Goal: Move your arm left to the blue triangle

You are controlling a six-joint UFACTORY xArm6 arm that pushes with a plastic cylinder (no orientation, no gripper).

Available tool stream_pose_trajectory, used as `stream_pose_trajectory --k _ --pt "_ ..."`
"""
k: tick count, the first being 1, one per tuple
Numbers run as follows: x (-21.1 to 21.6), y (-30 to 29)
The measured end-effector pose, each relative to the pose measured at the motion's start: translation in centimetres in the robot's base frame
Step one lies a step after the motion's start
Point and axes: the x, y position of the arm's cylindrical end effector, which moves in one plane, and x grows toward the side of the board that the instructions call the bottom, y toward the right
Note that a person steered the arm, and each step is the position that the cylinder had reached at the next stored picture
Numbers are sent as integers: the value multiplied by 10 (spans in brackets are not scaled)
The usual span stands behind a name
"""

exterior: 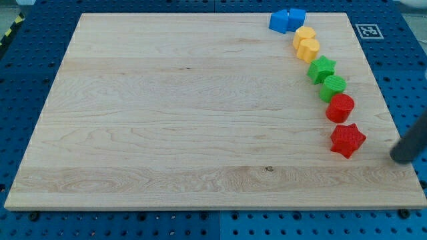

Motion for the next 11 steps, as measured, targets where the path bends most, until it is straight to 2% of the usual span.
stream_pose_trajectory --k 1,2,4,5,7,8,9,11 --pt "37 -34" --pt "22 -109" --pt "-97 -256" --pt "-168 -289" --pt "-333 -286" --pt "-374 -274" --pt "-374 -269" --pt "-390 -218"
